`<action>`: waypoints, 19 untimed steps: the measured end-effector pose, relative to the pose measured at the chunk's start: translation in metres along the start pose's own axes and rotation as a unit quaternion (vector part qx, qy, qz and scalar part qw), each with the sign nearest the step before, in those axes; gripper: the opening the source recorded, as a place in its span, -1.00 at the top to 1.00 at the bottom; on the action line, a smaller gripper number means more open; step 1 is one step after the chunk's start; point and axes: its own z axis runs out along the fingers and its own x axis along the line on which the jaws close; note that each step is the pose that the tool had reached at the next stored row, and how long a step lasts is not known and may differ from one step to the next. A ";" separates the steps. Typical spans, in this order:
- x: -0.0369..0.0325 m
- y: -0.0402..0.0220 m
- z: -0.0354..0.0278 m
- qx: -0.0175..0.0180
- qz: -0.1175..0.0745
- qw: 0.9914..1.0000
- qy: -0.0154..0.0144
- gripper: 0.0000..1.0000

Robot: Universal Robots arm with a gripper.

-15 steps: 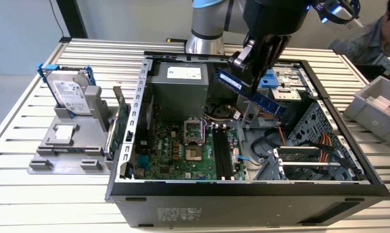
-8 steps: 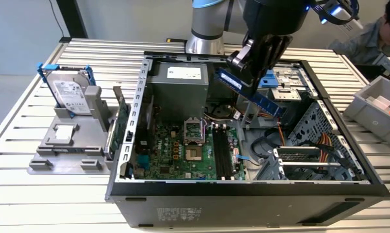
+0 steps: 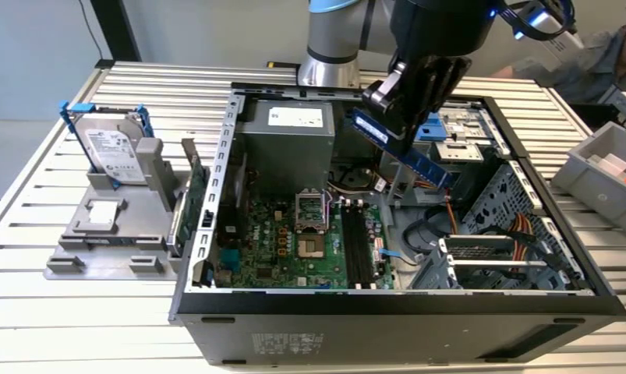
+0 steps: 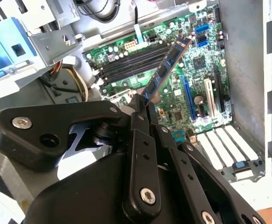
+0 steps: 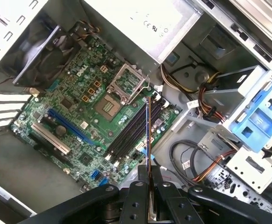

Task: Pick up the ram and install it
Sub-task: 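Insert the ram into the slot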

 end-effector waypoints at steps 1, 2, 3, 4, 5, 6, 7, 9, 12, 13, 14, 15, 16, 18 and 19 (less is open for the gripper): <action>0.0000 0.0000 0.0000 0.000 0.002 1.000 0.000 1.00; 0.0000 0.0000 0.0000 0.000 0.004 1.000 0.000 1.00; 0.0000 0.0000 0.0000 0.000 0.006 1.000 0.000 1.00; 0.0000 0.0000 0.0000 0.000 0.008 1.000 0.000 1.00; 0.0000 0.0000 0.0000 0.000 0.011 1.000 0.000 1.00; 0.0000 0.0000 0.0000 0.000 0.014 1.000 0.000 1.00; 0.0000 0.0000 0.0000 0.000 0.018 1.000 0.000 1.00; 0.0000 0.0000 0.0000 0.001 0.026 1.000 0.000 1.00; 0.0000 0.0000 0.0000 0.001 0.041 0.999 0.001 1.00; 0.0000 0.0000 0.0000 0.001 0.046 0.999 0.001 1.00; 0.0000 0.0000 0.0000 0.001 0.052 0.999 0.001 1.00; 0.0000 0.0000 0.0000 0.002 0.058 0.998 0.001 1.00; 0.0000 0.0000 0.0000 0.002 0.064 0.998 0.001 1.00; 0.0000 0.0000 0.0000 0.002 0.076 0.997 0.001 1.00; 0.0000 0.0000 0.0000 0.002 0.083 0.997 0.001 1.00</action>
